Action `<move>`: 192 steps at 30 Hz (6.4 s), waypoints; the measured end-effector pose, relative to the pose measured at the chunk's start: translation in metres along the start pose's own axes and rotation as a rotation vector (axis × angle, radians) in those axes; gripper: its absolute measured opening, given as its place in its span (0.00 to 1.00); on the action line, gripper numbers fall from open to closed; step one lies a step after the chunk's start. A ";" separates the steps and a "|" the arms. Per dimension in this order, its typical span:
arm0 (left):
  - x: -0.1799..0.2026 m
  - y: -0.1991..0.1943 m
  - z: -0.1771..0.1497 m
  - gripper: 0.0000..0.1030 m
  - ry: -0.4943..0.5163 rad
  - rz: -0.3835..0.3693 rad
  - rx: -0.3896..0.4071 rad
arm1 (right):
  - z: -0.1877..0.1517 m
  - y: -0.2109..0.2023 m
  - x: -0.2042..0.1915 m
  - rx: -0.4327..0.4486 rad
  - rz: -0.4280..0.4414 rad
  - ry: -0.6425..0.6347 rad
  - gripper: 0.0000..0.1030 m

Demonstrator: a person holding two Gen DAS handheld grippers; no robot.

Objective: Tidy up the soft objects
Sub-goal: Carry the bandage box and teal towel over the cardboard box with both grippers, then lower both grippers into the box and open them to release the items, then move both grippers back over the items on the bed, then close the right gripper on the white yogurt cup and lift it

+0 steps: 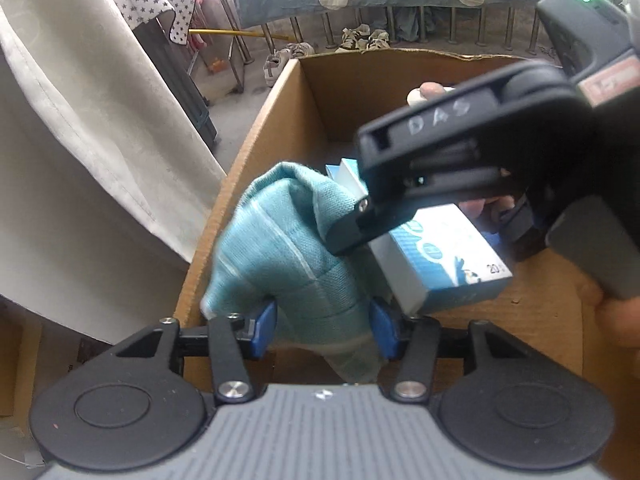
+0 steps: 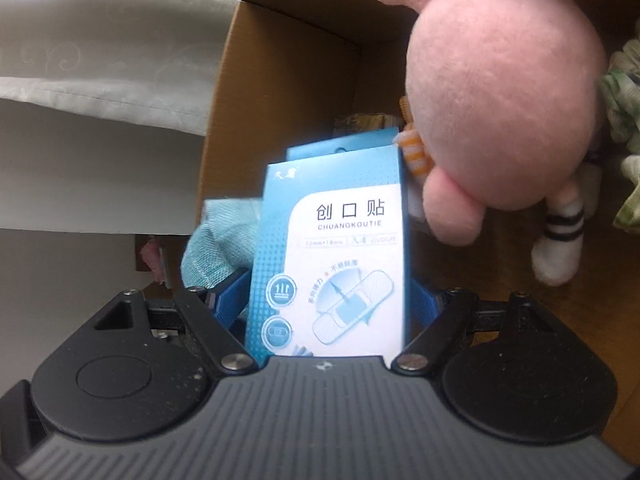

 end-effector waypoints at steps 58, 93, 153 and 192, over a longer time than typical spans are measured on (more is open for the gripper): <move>-0.037 -0.010 -0.003 0.22 -0.100 0.096 0.040 | -0.004 -0.015 0.010 0.068 -0.236 -0.131 0.24; 0.041 -0.176 -0.035 0.87 -0.175 -0.051 0.312 | -0.076 -0.240 -0.005 0.319 0.101 -0.313 0.80; 0.340 -0.054 0.057 0.54 0.028 -0.336 0.066 | -0.094 -0.312 0.277 0.484 -0.356 -0.672 0.82; 0.482 -0.098 -0.030 0.57 0.400 -0.425 0.135 | -0.122 -0.379 0.436 0.567 0.073 0.158 0.62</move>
Point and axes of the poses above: each gripper's, at about its wrist camera, not at the fingertips, and y roughly the way its jaws point, x to its right, z to its top, the point moved 9 cm from there along y, roughly the way its jaws point, and after that the axes turned 5 degrees about -z, right-handed, at the moved point
